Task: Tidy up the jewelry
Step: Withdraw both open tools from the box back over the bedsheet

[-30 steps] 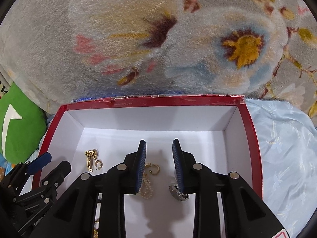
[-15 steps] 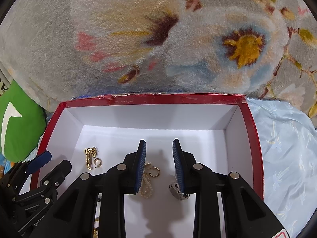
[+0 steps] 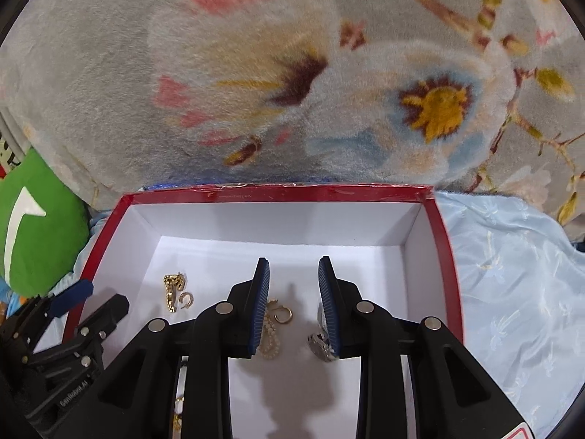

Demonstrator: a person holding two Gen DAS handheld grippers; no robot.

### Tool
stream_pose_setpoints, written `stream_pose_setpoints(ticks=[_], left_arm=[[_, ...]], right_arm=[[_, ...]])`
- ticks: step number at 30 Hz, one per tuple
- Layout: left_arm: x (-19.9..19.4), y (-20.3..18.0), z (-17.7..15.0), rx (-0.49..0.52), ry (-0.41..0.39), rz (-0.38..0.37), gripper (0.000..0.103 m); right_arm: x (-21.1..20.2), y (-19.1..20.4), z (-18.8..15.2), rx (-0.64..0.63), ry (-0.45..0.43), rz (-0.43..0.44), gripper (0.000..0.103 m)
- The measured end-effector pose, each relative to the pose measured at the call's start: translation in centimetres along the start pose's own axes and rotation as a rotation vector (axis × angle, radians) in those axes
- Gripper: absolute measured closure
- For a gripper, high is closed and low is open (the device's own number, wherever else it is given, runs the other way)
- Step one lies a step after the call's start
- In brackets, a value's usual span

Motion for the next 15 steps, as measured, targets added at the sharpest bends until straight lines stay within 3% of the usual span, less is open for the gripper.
stream_pose_setpoints(ticks=[7,12,15], left_arm=[[-6.3,0.4,-2.3,0.047,-0.053,0.010,0.040],[-10.5,0.9,-6.2,0.048,-0.040,-0.013,0.031],[-12.3,1.1,-9.5,0.062,-0.007,-0.008,0.031]], right_arm=[[-6.9,0.5,-5.0,-0.021,-0.044,0.044,0.071],[-11.4,1.5,-11.2,-0.065,-0.019,0.048,0.068],[-13.3,2.5,-15.6,-0.098,0.016,0.053,0.065]])
Point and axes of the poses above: each gripper's, at about its wrist camera, not at the fingertips, and x roughly the way its jaws point, y to its left, z to its top, the point moved 3 cm from there along x, roughly the way its jaws point, and after that the axes turned 5 degrees about y, right-handed, at the moved point
